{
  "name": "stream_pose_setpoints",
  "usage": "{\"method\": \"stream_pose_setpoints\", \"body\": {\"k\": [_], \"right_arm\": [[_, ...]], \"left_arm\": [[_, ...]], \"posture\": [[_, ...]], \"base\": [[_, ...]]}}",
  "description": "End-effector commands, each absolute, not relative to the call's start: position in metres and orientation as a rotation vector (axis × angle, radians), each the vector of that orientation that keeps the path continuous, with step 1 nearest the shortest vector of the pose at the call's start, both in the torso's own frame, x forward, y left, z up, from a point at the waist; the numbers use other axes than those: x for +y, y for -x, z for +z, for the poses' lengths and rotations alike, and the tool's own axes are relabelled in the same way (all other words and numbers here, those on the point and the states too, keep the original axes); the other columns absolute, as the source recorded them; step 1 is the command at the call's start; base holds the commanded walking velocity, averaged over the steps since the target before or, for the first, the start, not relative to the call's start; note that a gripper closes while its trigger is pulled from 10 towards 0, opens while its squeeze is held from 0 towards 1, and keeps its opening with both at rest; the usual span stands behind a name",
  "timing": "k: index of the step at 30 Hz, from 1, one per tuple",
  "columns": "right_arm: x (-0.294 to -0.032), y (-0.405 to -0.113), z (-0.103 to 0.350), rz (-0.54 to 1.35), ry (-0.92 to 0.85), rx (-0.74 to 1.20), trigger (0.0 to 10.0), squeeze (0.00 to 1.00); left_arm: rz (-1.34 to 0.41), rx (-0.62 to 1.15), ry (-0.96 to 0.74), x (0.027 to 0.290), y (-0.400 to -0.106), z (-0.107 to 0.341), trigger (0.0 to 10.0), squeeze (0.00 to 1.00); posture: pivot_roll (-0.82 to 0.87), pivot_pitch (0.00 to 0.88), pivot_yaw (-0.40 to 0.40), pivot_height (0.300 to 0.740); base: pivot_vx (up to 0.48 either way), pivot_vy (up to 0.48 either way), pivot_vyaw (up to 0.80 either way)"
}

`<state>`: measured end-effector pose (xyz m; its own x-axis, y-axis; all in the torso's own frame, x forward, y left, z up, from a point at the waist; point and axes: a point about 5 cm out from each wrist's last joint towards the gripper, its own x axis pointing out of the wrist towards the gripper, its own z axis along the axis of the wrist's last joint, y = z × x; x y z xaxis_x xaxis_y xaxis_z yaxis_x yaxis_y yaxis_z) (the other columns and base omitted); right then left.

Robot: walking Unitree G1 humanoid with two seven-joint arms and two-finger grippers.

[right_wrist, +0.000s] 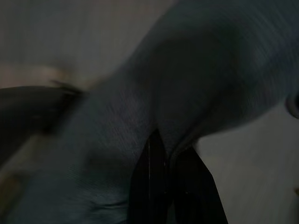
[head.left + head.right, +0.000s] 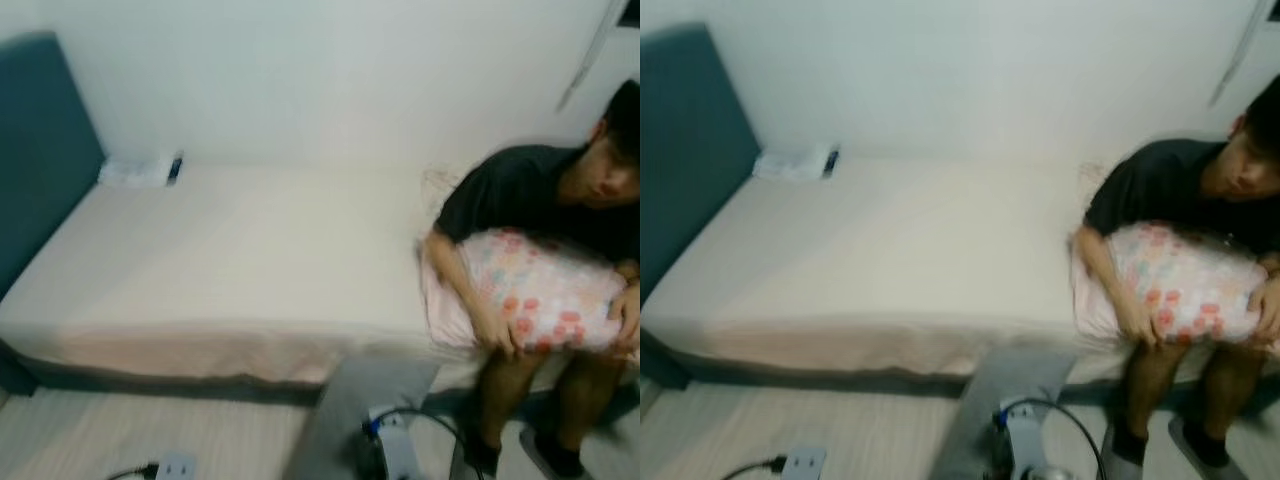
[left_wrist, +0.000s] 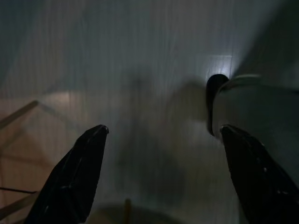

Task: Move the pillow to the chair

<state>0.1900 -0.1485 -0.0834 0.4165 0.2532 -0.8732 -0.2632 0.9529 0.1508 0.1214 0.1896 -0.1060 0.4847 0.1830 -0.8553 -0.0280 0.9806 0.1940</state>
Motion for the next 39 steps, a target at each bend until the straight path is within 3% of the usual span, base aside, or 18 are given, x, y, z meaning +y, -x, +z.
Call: {"method": "stream_pose_setpoints", "body": {"k": [1, 39], "right_arm": [[-0.1472, -0.1931, -0.0819, 0.332, 0.027, 1.083, 10.0, 0.0], [-0.15, -0.1839, -0.0867, 0.32, 0.064, 1.107, 10.0, 0.0]], "left_arm": [[0.102, 1.111, -0.161, 0.1854, -0.1081, -0.1108, 10.0, 0.0], [0.039, 1.131, -0.204, 0.1835, -0.1018, -0.1128, 10.0, 0.0]], "posture": [[0.04, 0.034, -0.059, 0.738], [0.05, 0.047, -0.054, 0.738]], "base": [[0.0, 0.0, 0.0], [0.0, 0.0, -0.65]]}}
